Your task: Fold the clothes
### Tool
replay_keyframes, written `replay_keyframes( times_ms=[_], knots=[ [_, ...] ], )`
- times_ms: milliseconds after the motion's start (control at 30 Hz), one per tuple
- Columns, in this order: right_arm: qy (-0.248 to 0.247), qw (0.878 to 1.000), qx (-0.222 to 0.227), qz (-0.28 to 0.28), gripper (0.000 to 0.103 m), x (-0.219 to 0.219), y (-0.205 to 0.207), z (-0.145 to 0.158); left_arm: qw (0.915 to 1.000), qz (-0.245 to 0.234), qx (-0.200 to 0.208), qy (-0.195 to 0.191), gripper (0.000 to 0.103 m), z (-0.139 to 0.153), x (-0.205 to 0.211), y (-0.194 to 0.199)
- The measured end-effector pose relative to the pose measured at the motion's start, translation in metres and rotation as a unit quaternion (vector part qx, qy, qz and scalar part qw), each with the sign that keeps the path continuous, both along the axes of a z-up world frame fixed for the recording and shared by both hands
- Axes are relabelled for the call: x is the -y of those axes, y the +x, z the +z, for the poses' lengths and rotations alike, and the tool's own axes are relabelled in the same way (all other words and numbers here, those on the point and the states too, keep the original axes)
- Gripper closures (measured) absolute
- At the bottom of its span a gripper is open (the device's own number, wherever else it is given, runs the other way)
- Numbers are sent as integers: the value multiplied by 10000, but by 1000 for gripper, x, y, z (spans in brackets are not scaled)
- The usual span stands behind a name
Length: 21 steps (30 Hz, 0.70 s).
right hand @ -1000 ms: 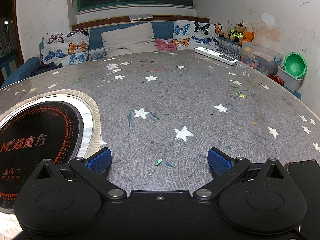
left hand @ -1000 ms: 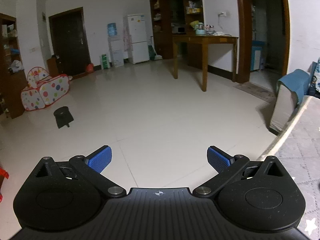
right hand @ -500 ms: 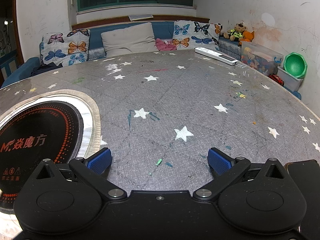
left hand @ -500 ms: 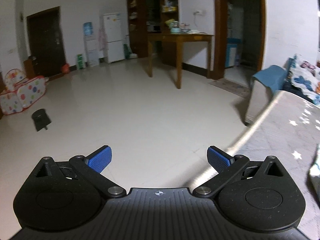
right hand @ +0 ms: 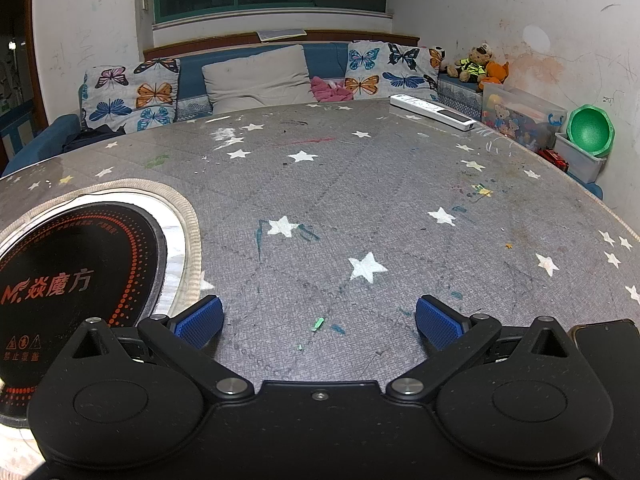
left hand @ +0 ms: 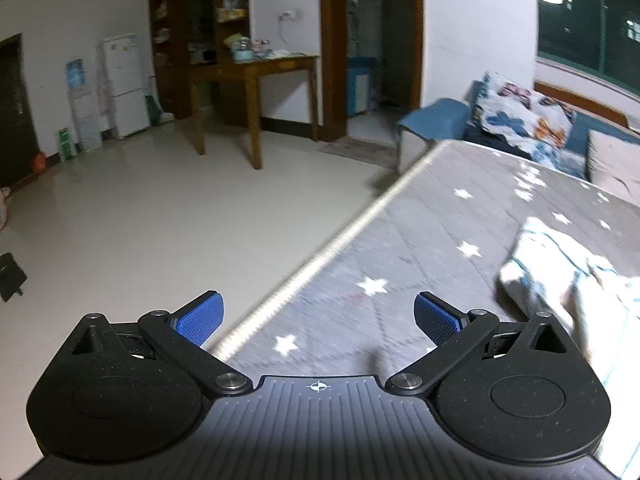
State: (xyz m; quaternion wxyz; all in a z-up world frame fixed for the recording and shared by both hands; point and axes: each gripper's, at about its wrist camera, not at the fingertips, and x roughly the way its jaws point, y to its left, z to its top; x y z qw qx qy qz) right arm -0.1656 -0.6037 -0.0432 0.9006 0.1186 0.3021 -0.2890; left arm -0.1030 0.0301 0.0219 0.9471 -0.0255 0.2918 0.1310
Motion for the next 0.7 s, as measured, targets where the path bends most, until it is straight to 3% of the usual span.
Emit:
replay_keyframes(
  times_ms=[333, 700],
  knots=[
    [0, 10000, 0, 0, 0, 0, 0, 0, 9980, -575, -216, -133, 0, -7, 16, 6],
    [-1, 10000, -2, 0, 0, 0, 0, 0, 9964, -794, -253, -173, 0, -6, 22, 9]
  ],
)
